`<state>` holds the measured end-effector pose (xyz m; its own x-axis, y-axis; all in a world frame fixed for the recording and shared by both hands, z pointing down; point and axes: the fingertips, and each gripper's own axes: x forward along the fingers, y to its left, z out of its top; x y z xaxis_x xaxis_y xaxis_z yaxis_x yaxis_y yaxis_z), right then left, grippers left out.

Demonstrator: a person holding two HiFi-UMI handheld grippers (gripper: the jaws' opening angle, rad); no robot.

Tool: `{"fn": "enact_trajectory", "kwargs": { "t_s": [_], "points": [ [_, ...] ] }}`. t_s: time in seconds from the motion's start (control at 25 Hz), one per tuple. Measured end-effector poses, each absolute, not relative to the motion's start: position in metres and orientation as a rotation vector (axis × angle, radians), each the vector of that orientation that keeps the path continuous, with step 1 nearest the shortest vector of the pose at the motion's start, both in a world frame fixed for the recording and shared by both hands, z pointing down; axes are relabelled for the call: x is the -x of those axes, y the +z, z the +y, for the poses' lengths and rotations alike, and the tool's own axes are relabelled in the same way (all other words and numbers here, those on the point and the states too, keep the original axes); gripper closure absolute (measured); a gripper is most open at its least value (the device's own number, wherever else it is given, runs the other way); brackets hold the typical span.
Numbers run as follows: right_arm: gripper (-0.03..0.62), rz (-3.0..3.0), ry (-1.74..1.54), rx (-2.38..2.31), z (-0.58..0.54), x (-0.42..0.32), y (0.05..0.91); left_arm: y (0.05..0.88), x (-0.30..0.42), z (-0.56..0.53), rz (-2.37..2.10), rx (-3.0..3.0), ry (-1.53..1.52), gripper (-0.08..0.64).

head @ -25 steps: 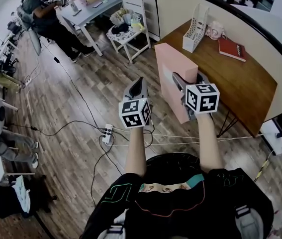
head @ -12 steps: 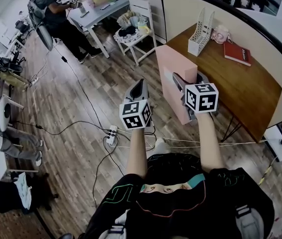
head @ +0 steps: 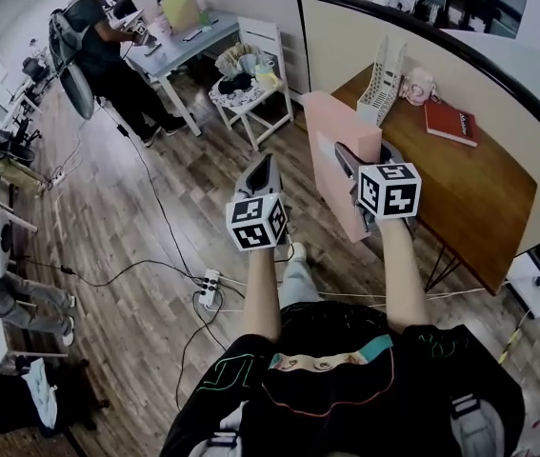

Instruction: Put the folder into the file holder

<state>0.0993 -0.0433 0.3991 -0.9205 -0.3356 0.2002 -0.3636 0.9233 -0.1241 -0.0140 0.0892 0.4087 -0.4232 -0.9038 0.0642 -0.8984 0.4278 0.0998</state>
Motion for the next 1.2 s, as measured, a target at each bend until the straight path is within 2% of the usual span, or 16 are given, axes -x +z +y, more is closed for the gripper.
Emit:
{"fn": "enact_trajectory", "kwargs": {
  "t_s": [0.64,0.96,1.2],
  "points": [
    [0.307,-2.855,0.381,-0.560,-0.146,0.098,0.422,0.444,0.215,-0.020,-2.453,-1.597,-0.063,0.560],
    [0.307,-2.838,0.314,-0.540,-0.189,0.209,0.410,0.447,0.325,-0.054,-2.461,-1.539,-0.125,0.560],
    [0.307,-2.813,0.274,-0.512,-0.200,0.256,0.412,0.472,0.365,-0.066,-2.418,-1.483,-0.188,0.560]
  ]
}}
